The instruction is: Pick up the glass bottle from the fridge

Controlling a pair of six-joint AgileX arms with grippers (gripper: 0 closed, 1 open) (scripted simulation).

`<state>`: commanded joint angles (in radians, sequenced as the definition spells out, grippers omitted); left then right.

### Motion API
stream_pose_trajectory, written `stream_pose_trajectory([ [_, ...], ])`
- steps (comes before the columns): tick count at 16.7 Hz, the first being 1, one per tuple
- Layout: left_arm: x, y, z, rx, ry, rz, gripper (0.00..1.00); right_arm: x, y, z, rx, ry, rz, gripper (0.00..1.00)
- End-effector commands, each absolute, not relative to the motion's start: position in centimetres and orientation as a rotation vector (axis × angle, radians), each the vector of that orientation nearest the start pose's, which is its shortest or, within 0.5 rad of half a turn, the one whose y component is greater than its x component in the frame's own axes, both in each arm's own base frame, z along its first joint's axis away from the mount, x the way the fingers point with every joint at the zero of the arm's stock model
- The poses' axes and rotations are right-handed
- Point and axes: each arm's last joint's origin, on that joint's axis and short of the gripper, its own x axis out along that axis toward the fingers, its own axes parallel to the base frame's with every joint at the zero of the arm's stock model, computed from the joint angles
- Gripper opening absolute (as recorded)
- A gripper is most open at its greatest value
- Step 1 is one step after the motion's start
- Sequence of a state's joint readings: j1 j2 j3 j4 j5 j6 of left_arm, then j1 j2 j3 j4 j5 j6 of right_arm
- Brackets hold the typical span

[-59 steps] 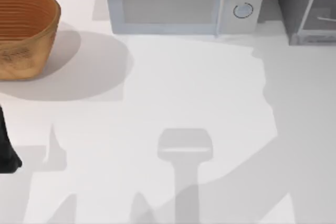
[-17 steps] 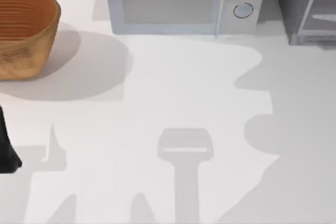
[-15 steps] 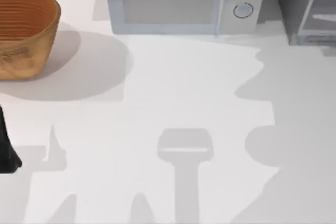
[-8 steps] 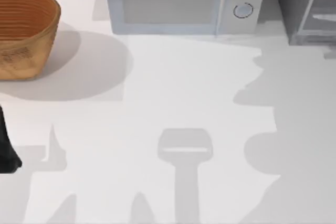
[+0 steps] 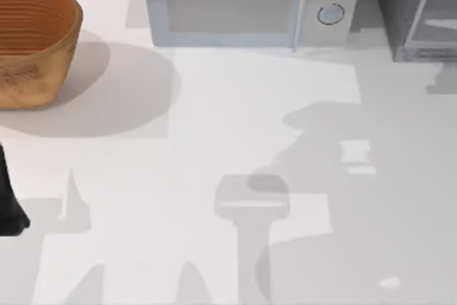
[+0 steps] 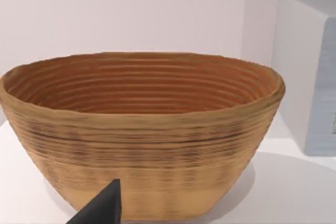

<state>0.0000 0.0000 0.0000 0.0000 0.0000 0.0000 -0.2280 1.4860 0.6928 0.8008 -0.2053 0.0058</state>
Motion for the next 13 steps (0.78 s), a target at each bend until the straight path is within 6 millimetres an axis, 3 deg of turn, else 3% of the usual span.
stream_pose_trajectory([
  [3,10.6,-0.1,16.0,0.0,0.0,0.0,1.0,26.0,-4.4,24.8,-0.013,-0.008,-0.01,0.0],
  [6,10.6,-0.1,16.0,0.0,0.0,0.0,1.0,20.4,-2.6,24.7,-0.008,-0.006,-0.011,0.0],
  [10,10.6,-0.1,16.0,0.0,0.0,0.0,1.0,14.3,-1.1,21.9,-0.001,-0.005,-0.009,0.0],
  [13,10.6,-0.1,16.0,0.0,0.0,0.0,1.0,11.8,-0.5,19.0,0.002,-0.004,-0.006,0.0],
])
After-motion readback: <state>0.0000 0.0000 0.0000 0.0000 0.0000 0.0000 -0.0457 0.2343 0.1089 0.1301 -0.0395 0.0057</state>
